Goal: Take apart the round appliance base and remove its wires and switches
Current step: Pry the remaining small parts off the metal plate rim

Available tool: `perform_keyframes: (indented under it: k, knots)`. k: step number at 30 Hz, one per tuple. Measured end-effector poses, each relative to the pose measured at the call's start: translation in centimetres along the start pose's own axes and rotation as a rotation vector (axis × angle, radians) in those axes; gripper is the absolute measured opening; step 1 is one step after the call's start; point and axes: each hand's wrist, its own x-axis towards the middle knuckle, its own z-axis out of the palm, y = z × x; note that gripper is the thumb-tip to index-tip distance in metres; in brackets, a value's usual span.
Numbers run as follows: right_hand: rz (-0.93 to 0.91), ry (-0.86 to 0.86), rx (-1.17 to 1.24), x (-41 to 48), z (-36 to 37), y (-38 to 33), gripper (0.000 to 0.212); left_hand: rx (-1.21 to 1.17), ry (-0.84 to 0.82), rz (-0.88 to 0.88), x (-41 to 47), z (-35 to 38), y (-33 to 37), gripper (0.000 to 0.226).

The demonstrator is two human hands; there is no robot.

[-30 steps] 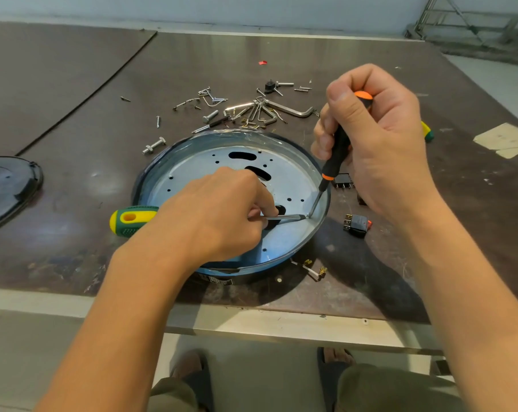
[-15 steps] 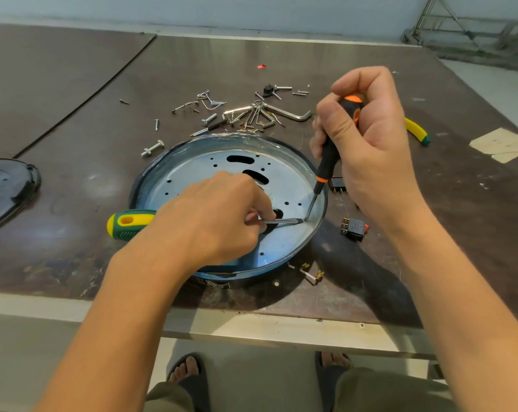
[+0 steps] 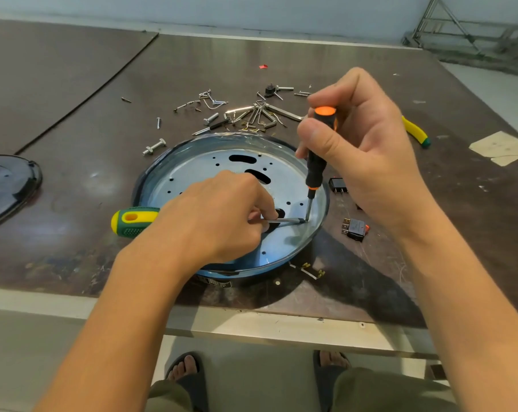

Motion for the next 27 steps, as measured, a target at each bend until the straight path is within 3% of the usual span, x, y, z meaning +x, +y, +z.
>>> perform_keyframes:
  k: [9, 21, 27]
  knots:
    - [0.011, 0.105, -0.163, -0.1, -0.6, -1.2, 0.022, 0.011, 0.007, -0.005, 0.0, 0.0, 0.0, 0.024]
    - [0.012, 0.303, -0.106, -1.7, -0.4, -0.1, 0.022, 0.016, 0.025, 0.005, -0.1, 0.2, 0.1, 0.028]
    - [-0.017, 0.426, -0.337, -1.3, -0.3, 0.3, 0.025, 0.037, 0.044, 0.013, -0.3, 0.2, 0.1, 0.026]
